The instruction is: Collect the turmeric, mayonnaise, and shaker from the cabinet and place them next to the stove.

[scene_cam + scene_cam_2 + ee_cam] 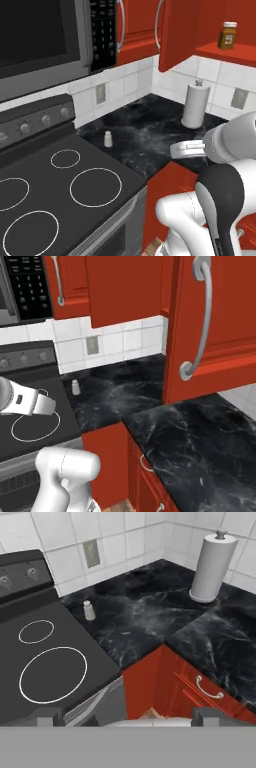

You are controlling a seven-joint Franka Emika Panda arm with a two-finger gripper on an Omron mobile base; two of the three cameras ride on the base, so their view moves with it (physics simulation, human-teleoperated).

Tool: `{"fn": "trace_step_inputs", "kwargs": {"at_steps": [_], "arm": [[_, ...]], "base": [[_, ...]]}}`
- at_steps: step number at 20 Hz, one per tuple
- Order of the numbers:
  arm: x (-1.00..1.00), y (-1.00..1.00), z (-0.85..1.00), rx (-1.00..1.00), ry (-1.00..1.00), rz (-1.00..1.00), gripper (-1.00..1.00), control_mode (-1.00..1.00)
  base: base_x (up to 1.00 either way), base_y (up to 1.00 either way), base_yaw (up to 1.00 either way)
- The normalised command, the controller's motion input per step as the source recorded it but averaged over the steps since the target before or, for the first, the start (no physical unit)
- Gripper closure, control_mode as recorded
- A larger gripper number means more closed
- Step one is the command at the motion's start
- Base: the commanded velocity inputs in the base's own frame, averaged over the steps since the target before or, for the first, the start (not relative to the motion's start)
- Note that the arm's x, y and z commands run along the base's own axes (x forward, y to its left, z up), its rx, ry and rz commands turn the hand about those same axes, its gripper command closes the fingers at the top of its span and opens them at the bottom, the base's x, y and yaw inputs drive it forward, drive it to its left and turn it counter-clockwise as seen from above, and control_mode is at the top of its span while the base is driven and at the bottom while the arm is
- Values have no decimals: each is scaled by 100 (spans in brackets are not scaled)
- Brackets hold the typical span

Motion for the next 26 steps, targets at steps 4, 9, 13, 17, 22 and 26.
{"fn": "trace_step_inputs", "kwargs": {"at_steps": [4,9,13,17,22,26], "arm": [[0,0,0,0,0,0,-100,100],[0,0,0,0,0,0,-100,100],[0,0,0,0,0,0,-100,100],[0,0,0,0,0,0,-100,100],[0,0,0,0,0,0,-100,100],[0,0,0,0,0,0,-100,100]], "base": [[-7,25,-47],[-5,-8,-49],[-3,-19,-52],[0,-6,-52],[7,-1,-47],[32,0,-36]]}}
